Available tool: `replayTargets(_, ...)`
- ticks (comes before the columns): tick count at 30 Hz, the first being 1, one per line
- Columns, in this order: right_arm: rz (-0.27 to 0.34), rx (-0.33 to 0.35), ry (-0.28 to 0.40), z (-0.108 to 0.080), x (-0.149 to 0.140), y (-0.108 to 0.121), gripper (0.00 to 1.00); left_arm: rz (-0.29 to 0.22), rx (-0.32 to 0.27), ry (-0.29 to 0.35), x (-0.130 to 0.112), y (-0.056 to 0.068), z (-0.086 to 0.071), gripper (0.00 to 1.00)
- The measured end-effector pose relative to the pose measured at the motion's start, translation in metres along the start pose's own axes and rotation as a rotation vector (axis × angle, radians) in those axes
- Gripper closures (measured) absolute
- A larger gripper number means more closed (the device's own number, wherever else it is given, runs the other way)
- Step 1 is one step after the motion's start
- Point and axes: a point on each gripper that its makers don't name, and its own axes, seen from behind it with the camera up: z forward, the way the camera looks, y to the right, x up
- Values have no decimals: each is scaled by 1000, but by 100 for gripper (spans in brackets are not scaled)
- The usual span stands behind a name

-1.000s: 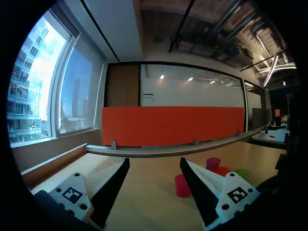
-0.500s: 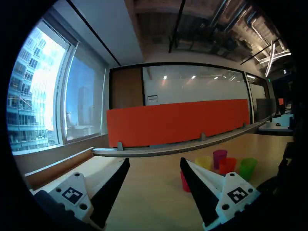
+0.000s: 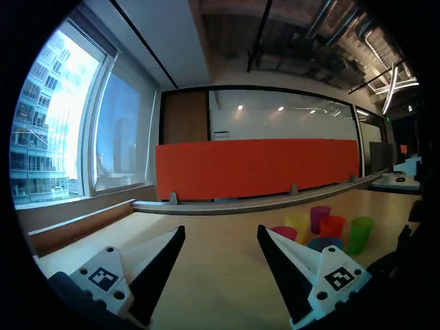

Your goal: Pour water

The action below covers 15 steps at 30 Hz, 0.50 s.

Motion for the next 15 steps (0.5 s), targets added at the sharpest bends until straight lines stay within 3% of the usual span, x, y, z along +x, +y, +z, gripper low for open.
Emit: replayTargets(15, -3, -3, -8, 4, -4, -3, 0, -41, 0, 0, -13, -9, 4, 3)
